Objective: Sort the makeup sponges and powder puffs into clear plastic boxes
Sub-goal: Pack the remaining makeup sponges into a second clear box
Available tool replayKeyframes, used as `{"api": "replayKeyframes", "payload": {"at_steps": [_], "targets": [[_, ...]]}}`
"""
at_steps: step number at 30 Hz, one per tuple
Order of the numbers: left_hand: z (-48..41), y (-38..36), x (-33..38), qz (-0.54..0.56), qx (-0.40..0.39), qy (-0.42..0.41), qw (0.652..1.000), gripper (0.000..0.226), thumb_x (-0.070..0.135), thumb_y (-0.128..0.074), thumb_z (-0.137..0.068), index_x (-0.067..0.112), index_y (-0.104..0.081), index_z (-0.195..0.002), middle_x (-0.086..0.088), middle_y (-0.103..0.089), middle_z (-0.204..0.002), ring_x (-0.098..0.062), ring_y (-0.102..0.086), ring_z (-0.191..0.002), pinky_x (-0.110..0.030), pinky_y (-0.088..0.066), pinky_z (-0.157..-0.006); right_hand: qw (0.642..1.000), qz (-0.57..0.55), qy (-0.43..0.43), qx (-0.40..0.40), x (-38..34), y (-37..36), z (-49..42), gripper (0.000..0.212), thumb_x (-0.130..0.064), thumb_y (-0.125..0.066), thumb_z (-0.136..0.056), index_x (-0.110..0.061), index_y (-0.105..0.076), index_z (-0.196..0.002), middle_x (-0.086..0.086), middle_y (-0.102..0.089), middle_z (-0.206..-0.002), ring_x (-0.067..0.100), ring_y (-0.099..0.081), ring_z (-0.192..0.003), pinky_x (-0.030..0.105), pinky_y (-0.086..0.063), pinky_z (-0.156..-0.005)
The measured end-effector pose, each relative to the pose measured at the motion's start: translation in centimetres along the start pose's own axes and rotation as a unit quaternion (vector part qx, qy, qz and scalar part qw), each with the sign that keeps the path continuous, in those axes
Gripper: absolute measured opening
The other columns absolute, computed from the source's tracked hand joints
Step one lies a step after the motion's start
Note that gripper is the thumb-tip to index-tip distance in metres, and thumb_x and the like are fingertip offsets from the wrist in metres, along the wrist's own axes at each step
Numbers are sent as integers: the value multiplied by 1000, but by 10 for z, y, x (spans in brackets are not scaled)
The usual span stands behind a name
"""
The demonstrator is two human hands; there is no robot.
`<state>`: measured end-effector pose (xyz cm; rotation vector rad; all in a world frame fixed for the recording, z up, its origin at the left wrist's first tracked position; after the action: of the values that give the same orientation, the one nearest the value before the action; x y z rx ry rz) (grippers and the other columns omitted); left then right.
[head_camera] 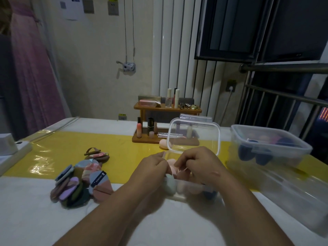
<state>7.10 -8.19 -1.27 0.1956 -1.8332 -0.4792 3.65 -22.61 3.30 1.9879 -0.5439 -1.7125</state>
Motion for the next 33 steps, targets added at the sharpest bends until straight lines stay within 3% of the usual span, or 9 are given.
{"api": "replayKeyframes", "payload": {"at_steps": [2, 5, 8, 10, 14, 17, 23, 29, 33], "targets": [[2, 1, 2, -10, -1, 5, 1000, 33, 26, -43, -67, 12, -72, -62, 17, -65, -89, -11, -60, -88, -42, -49, -77, 998, 5, 8, 64, 4, 14, -2, 44, 12, -44, -81, -17, -71, -63, 2, -63, -66, 15, -60, -55, 27, -48, -50], [3, 2, 4, -14, 4, 8, 1000, 34, 27, -43, -67, 12, -73, -63, 14, -63, -106, -12, -60, -103, -41, -51, -83, 991, 59, -18, 116, 15, 25, -6, 35, 3, -48, -80, -24, -69, -71, 1, -65, -73, 25, -64, -70, 41, -58, -66], [8, -9, 11, 7, -23, 1, 1000, 32, 26, -43, -68, 11, -71, -62, 17, -65, -91, -6, -58, -90, -43, -50, -85, 986, 135, -71, 67, 25, 15, -8, 30, -9, -60, -85, -35, -68, -96, -3, -70, -89, 20, -68, -80, 39, -59, -76], [9, -15, 13, 15, -32, -5, 999, 28, 25, -43, -69, 15, -69, -63, 9, -66, -88, -13, -60, -92, -43, -50, -85, 978, 181, -83, 59, 27, 14, -9, 36, -12, -64, -82, -33, -70, -111, -3, -71, -100, 21, -68, -88, 39, -58, -83], [-3, -11, 6, 108, -6, 69, 992, 13, 15, -45, -75, 22, -56, -75, -3, -57, -77, -25, -50, -76, -39, -41, -68, 952, 289, -75, 68, 20, 18, -8, 27, -17, -67, -80, -35, -73, -100, -6, -66, -108, 20, -57, -102, 37, -53, -90], [-16, -6, -6, 140, 17, 119, 983, 21, 1, -42, -86, 15, -55, -95, -7, -57, -91, -24, -51, -77, -38, -41, -67, 945, 315, -69, 56, 22, 18, -9, 29, -16, -68, -79, -36, -70, -101, -6, -63, -109, 21, -53, -106, 34, -49, -91], [-63, 1, -32, -124, 30, 98, 987, 56, 6, -48, -90, 27, -44, -141, 1, -54, -130, -21, -55, -109, -30, -48, -81, 937, 345, -36, 34, 25, 14, -13, 26, -21, -68, -88, -36, -70, -109, -9, -61, -113, 20, -49, -111, 34, -45, -95], [-100, -6, -44, -242, 61, 97, 963, 74, 2, -51, -92, 40, -30, -151, 1, -34, -159, -28, -45, -134, -48, -45, -102, 943, 329, -33, 40, 25, 16, -14, 30, -17, -68, -87, -35, -70, -112, -6, -58, -112, 19, -53, -105, 32, -50, -93], [-108, -12, -50, -320, 64, 116, 938, 68, 9, -45, -94, 49, -29, -148, 3, -47, -147, -28, -47, -127, -48, -36, -99, 941, 337, -16, 39, 28, 12, -17, 30, -19, -66, -86, -35, -70, -111, -7, -61, -113, 18, -49, -109, 32, -48, -92]]}}
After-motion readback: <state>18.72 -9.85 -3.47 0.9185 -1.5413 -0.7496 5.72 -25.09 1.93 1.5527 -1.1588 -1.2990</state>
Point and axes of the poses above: each hand's wrist, its own z-axis away from the middle knuckle, its own y-axis out of the back of the hand, x = y × z, the point moved 6 cm from there along -z, towards the middle knuckle
